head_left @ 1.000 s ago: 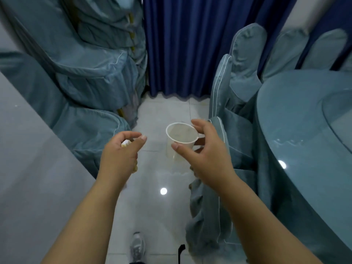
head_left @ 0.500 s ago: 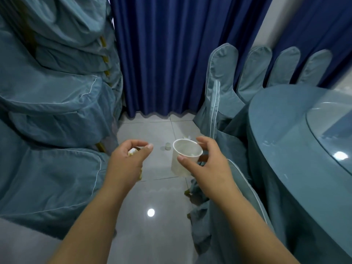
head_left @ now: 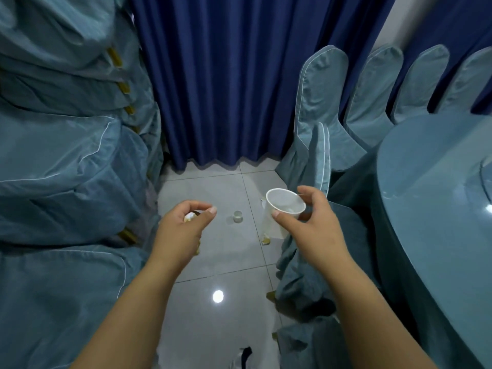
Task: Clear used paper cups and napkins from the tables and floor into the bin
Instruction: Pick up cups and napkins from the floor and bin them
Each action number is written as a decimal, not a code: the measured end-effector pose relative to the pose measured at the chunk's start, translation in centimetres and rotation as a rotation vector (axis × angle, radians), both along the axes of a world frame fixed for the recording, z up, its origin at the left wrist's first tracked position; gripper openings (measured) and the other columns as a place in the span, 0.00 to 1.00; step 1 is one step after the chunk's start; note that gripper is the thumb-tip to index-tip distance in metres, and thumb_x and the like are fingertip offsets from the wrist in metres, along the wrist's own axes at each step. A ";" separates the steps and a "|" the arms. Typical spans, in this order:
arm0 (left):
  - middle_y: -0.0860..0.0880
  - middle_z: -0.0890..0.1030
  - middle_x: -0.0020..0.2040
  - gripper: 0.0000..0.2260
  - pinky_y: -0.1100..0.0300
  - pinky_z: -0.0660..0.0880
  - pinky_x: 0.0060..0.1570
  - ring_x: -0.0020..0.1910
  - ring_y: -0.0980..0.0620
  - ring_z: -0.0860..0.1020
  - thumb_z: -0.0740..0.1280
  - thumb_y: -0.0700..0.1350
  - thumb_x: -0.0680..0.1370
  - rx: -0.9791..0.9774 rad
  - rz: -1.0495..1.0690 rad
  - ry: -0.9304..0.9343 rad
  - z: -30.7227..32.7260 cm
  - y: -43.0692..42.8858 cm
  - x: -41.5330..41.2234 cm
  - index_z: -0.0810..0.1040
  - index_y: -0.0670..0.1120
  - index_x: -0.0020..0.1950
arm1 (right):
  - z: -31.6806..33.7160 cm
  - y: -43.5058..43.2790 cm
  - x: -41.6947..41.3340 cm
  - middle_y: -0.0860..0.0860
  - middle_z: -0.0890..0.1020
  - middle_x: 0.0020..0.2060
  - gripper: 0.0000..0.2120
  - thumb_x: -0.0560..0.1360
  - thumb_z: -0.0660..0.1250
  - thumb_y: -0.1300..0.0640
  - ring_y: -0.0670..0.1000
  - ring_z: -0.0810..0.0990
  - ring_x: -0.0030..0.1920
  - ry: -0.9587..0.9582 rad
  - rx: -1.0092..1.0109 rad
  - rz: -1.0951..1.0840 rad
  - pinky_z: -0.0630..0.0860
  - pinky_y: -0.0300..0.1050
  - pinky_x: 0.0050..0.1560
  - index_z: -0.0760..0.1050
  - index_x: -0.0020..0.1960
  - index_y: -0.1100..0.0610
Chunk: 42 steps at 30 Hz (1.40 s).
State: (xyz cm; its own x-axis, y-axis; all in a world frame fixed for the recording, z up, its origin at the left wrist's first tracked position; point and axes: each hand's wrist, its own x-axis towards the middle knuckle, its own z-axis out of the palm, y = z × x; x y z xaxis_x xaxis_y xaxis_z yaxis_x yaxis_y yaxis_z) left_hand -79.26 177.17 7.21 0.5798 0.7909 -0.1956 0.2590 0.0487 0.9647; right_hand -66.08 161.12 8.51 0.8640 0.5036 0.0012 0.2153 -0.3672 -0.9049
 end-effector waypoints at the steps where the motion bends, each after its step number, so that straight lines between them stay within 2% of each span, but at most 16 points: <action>1: 0.49 0.71 0.31 0.03 0.64 0.67 0.23 0.27 0.54 0.67 0.70 0.48 0.75 0.008 -0.008 0.001 -0.1 0.9 1.4 0.79 0.49 0.46 | -0.2 1.0 1.4 0.42 0.73 0.59 0.32 0.69 0.74 0.49 0.44 0.75 0.53 0.019 -0.005 -0.001 0.71 0.36 0.50 0.64 0.68 0.47; 6: 0.51 0.74 0.36 0.07 0.61 0.69 0.27 0.30 0.54 0.70 0.72 0.48 0.72 -0.012 -0.064 0.046 -1.7 5.3 6.3 0.79 0.53 0.49 | -1.8 6.1 6.3 0.43 0.72 0.59 0.33 0.69 0.74 0.50 0.46 0.76 0.54 0.128 -0.029 0.020 0.74 0.41 0.53 0.64 0.70 0.50; 9: 0.53 0.76 0.46 0.16 0.60 0.73 0.35 0.43 0.55 0.76 0.76 0.48 0.68 0.018 -0.183 0.155 -3.1 8.0 9.0 0.77 0.56 0.53 | -3.2 9.2 8.4 0.45 0.73 0.59 0.32 0.69 0.74 0.51 0.48 0.76 0.53 0.184 -0.068 0.052 0.74 0.43 0.53 0.65 0.69 0.51; 11: 0.56 0.74 0.51 0.23 0.60 0.74 0.42 0.49 0.57 0.75 0.78 0.49 0.65 0.079 -0.287 0.208 -3.9 10.2 11.0 0.76 0.58 0.57 | -4.1 11.4 9.9 0.44 0.72 0.58 0.31 0.69 0.74 0.50 0.48 0.76 0.53 0.222 -0.093 0.049 0.74 0.43 0.52 0.65 0.68 0.50; 13: 0.57 0.72 0.55 0.29 0.64 0.72 0.47 0.52 0.58 0.73 0.79 0.50 0.63 0.146 -0.399 0.242 -4.7 12.6 13.3 0.73 0.59 0.61 | -5.0 13.9 11.6 0.44 0.72 0.57 0.31 0.69 0.73 0.50 0.48 0.75 0.54 0.271 -0.098 0.041 0.73 0.42 0.51 0.64 0.68 0.49; 16: 0.59 0.70 0.57 0.34 0.70 0.67 0.48 0.54 0.61 0.71 0.79 0.53 0.61 0.197 -0.549 0.253 -6.0 16.4 17.0 0.70 0.61 0.64 | -6.4 18.1 13.7 0.44 0.73 0.57 0.31 0.69 0.73 0.50 0.48 0.76 0.56 0.340 -0.105 0.050 0.74 0.43 0.53 0.63 0.68 0.47; 20: 0.62 0.71 0.53 0.26 0.75 0.71 0.36 0.50 0.62 0.73 0.80 0.50 0.61 0.159 -0.630 0.213 -7.2 21.6 21.9 0.69 0.65 0.51 | -7.6 23.9 16.5 0.46 0.73 0.58 0.32 0.70 0.73 0.54 0.47 0.77 0.55 0.455 -0.082 0.069 0.77 0.44 0.55 0.61 0.70 0.48; 23: 0.61 0.73 0.51 0.23 0.76 0.72 0.34 0.48 0.59 0.75 0.79 0.49 0.63 0.139 -0.642 0.199 -8.7 25.0 25.1 0.69 0.63 0.49 | -8.6 27.1 19.1 0.46 0.73 0.61 0.34 0.71 0.72 0.54 0.48 0.77 0.59 0.522 -0.034 0.069 0.76 0.47 0.59 0.59 0.72 0.46; 26: 0.58 0.75 0.53 0.23 0.73 0.72 0.35 0.48 0.60 0.75 0.79 0.50 0.63 0.141 -0.639 0.219 -10.5 27.6 28.3 0.70 0.63 0.50 | -10.1 28.7 22.0 0.46 0.73 0.64 0.34 0.73 0.71 0.52 0.50 0.76 0.61 0.570 -0.020 0.036 0.74 0.51 0.63 0.58 0.73 0.46; 29: 0.56 0.75 0.54 0.25 0.71 0.69 0.40 0.48 0.62 0.75 0.79 0.51 0.63 0.138 -0.596 0.268 -13.0 29.2 31.5 0.73 0.58 0.54 | -12.6 29.0 25.4 0.46 0.75 0.62 0.27 0.73 0.69 0.50 0.49 0.77 0.59 0.624 -0.080 -0.087 0.75 0.52 0.62 0.65 0.70 0.49; 32: 0.53 0.76 0.54 0.25 0.70 0.68 0.39 0.47 0.62 0.75 0.80 0.50 0.62 0.136 -0.576 0.344 -16.4 31.1 34.9 0.74 0.55 0.55 | -16.3 28.7 29.2 0.50 0.78 0.57 0.19 0.73 0.69 0.49 0.48 0.78 0.52 0.631 -0.185 -0.205 0.77 0.46 0.51 0.71 0.62 0.51; 35: 0.51 0.78 0.53 0.24 0.66 0.70 0.40 0.47 0.57 0.76 0.80 0.52 0.61 0.120 -0.541 0.419 -20.5 32.9 38.0 0.76 0.54 0.54 | -20.4 28.9 33.5 0.49 0.78 0.53 0.18 0.74 0.68 0.48 0.43 0.76 0.45 0.575 -0.342 -0.164 0.71 0.37 0.38 0.72 0.61 0.53; 39: 0.51 0.78 0.49 0.22 0.69 0.71 0.38 0.46 0.55 0.77 0.80 0.50 0.62 0.084 -0.485 0.479 -26.5 34.7 42.1 0.77 0.51 0.52 | -27.1 30.1 38.8 0.53 0.79 0.55 0.21 0.74 0.69 0.50 0.50 0.77 0.51 0.589 -0.445 -0.133 0.72 0.40 0.45 0.72 0.63 0.58; 42: 0.50 0.78 0.54 0.29 0.63 0.73 0.46 0.51 0.52 0.77 0.80 0.56 0.58 0.073 -0.486 0.542 -31.7 35.9 44.0 0.77 0.52 0.56 | -32.7 31.2 41.3 0.53 0.79 0.55 0.20 0.75 0.68 0.50 0.49 0.76 0.50 0.557 -0.564 -0.071 0.69 0.39 0.48 0.72 0.63 0.58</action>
State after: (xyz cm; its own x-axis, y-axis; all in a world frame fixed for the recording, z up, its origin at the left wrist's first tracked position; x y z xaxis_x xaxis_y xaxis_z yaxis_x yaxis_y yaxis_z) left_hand -35.25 213.04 -24.54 0.7053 0.4909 -0.5114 0.6771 -0.2528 0.6912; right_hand -24.74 192.30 -24.19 0.6925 0.2435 -0.6790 -0.2549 -0.7980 -0.5461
